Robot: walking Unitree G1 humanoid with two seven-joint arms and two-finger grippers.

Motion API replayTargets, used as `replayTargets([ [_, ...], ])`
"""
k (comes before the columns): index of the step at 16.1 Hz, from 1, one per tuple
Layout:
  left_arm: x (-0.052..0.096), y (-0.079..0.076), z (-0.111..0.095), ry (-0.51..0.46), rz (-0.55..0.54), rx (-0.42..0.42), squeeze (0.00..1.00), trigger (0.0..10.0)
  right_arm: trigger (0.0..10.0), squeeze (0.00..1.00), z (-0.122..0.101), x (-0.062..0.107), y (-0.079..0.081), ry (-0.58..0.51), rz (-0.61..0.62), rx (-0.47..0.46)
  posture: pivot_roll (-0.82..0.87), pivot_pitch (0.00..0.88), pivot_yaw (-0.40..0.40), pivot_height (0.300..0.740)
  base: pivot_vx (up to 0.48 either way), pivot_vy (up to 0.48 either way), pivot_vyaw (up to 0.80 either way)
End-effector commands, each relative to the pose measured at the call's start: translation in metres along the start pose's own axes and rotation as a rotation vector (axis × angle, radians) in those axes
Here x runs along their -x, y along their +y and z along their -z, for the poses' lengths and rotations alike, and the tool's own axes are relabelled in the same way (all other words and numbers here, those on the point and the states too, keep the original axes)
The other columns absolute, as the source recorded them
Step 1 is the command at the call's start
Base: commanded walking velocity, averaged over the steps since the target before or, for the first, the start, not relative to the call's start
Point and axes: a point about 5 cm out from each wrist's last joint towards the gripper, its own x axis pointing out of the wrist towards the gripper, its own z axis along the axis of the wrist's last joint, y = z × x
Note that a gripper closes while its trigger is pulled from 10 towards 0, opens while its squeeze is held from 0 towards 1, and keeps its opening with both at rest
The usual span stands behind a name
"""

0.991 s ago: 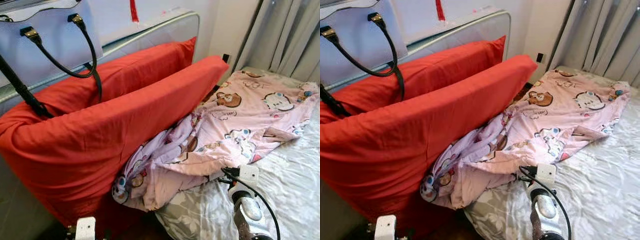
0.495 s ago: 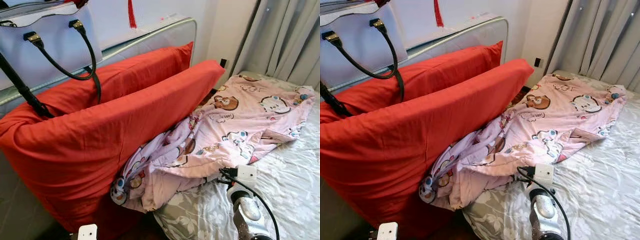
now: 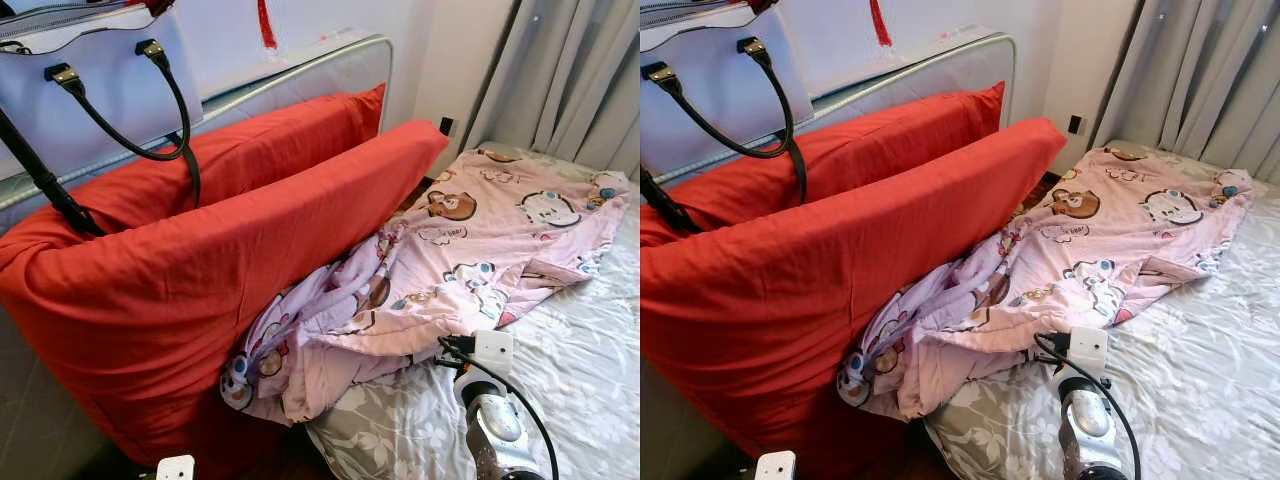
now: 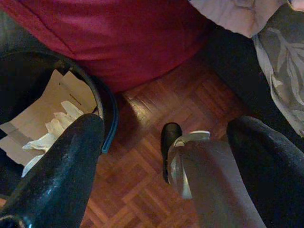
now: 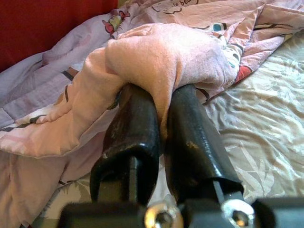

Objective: Clean up the room

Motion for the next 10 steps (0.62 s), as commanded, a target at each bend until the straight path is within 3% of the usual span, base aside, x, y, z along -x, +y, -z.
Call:
replayTargets([
  [1, 0.0006, 0.0037, 0.0027, 0.017, -0.012, 0.002, 0.0, 10.0, 10.0, 0.0, -0.0008, 0.0004, 0.002, -0.014, -0.003, 0.002, 0.01, 0.0, -0.022, 0.74, 0.0, 0.0, 0.0],
  [10, 0.0026, 0.0063, 0.0091, 0.04, -0.021, 0.013, 0.0, 10.0, 10.0, 0.0, 0.0011, 0.001, 0.0046, -0.005, -0.009, 0.014, 0.02, 0.0, -0.027, 0.74, -0.214, 0.0, 0.0],
])
